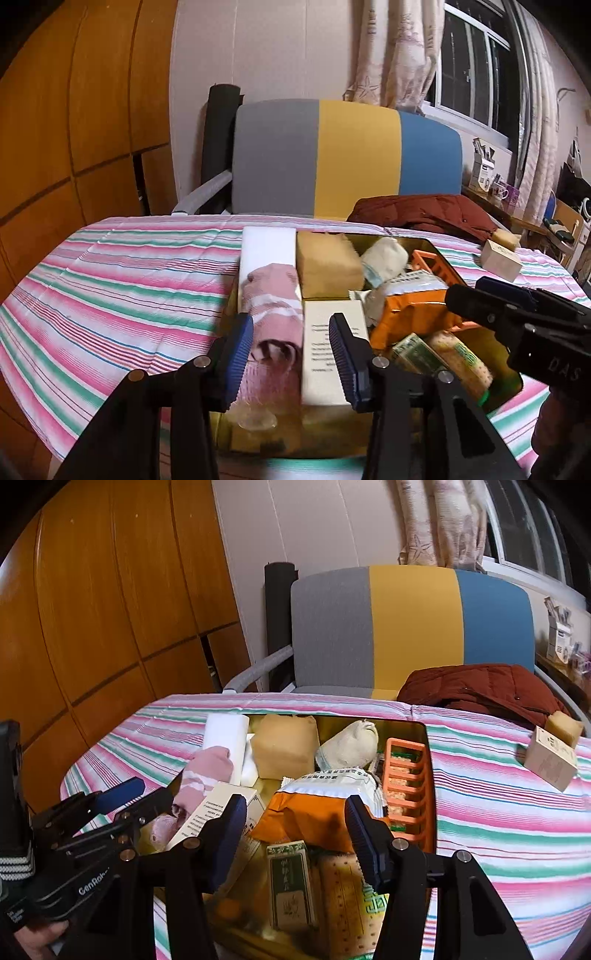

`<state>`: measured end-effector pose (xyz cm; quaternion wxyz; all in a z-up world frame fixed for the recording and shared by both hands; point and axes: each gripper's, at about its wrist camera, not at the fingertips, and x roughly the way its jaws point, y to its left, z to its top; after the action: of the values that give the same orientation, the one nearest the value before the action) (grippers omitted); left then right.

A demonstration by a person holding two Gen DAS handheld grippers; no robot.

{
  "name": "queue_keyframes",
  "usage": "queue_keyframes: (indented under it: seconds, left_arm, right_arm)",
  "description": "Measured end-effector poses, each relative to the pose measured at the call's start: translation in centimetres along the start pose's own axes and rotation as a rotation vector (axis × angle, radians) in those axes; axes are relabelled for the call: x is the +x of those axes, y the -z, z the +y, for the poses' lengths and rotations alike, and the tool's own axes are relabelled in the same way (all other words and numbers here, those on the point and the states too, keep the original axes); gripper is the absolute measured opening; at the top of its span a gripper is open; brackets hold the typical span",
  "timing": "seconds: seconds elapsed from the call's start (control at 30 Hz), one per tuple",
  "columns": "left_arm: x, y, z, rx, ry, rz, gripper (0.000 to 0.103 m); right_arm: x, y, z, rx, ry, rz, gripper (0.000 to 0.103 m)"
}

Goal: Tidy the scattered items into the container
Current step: 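Lower the snack bag and pink sock into the gold tin, opening both tools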

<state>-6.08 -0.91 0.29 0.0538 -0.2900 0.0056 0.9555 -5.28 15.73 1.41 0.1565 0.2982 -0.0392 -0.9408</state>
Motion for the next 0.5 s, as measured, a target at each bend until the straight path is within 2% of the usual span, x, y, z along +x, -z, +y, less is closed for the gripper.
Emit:
queue_keyframes:
  seconds: [0.5]
  left_arm:
    - [-2.7, 0.7, -5.2, 0.102, 0.075, -0.042, 0.043]
  right_arm:
    - [-4.4, 1.7, -3.3, 0.078, 0.043, -0.061, 0.061]
